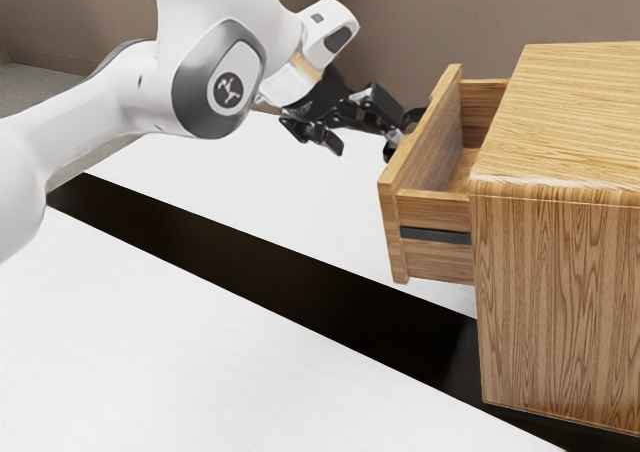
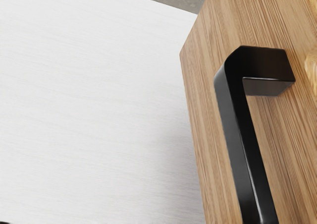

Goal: Pull the drawer handle with one arm to open the drawer

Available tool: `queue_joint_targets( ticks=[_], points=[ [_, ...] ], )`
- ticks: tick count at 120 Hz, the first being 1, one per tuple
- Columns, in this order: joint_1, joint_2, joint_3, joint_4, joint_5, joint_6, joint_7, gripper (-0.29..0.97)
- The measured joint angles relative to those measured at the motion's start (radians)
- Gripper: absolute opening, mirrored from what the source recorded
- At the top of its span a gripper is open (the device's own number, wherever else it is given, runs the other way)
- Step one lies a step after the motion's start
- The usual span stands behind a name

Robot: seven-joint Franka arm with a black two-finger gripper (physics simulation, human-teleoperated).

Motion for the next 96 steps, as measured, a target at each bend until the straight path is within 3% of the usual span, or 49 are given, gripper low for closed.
queue_joint_targets(
  ticks=[46, 96],
  points=[
    [0.000, -0.020, 0.007, -0.004, 0.023, -0.042, -0.005, 0.68],
    [0.001, -0.050, 0.105, -0.030, 0.060, -0.096, -0.011, 0.68]
  ],
)
